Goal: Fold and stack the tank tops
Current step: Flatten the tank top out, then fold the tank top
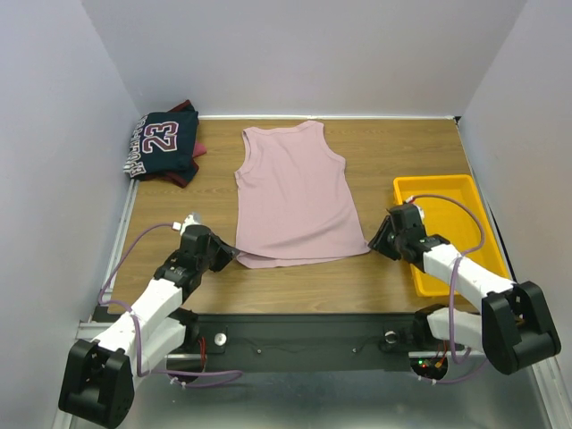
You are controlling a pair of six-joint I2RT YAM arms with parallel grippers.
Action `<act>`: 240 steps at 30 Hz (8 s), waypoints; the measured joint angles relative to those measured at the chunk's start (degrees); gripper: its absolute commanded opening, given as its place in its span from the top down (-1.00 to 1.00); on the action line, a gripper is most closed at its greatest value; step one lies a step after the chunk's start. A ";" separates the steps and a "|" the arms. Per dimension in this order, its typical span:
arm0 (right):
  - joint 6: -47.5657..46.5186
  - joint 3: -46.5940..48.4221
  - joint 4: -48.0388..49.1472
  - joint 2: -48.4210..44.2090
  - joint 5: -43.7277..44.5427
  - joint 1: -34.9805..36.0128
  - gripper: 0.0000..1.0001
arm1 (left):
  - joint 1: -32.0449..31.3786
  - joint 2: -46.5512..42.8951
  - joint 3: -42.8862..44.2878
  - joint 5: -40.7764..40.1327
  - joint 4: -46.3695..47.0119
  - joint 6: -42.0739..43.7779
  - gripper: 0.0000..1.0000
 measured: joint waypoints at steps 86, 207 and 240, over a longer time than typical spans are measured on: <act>-7.28 62.05 5.44 23.80 3.50 -7.96 0.99 | 15.78 41.68 69.53 8.85 19.78 10.14 1.00; -1.36 53.33 -13.46 48.35 17.88 53.57 0.99 | 12.72 63.47 53.81 10.95 6.54 18.25 -0.05; 1.05 54.07 -12.09 45.20 13.31 53.24 0.99 | 10.29 61.24 48.50 9.77 10.58 16.46 0.21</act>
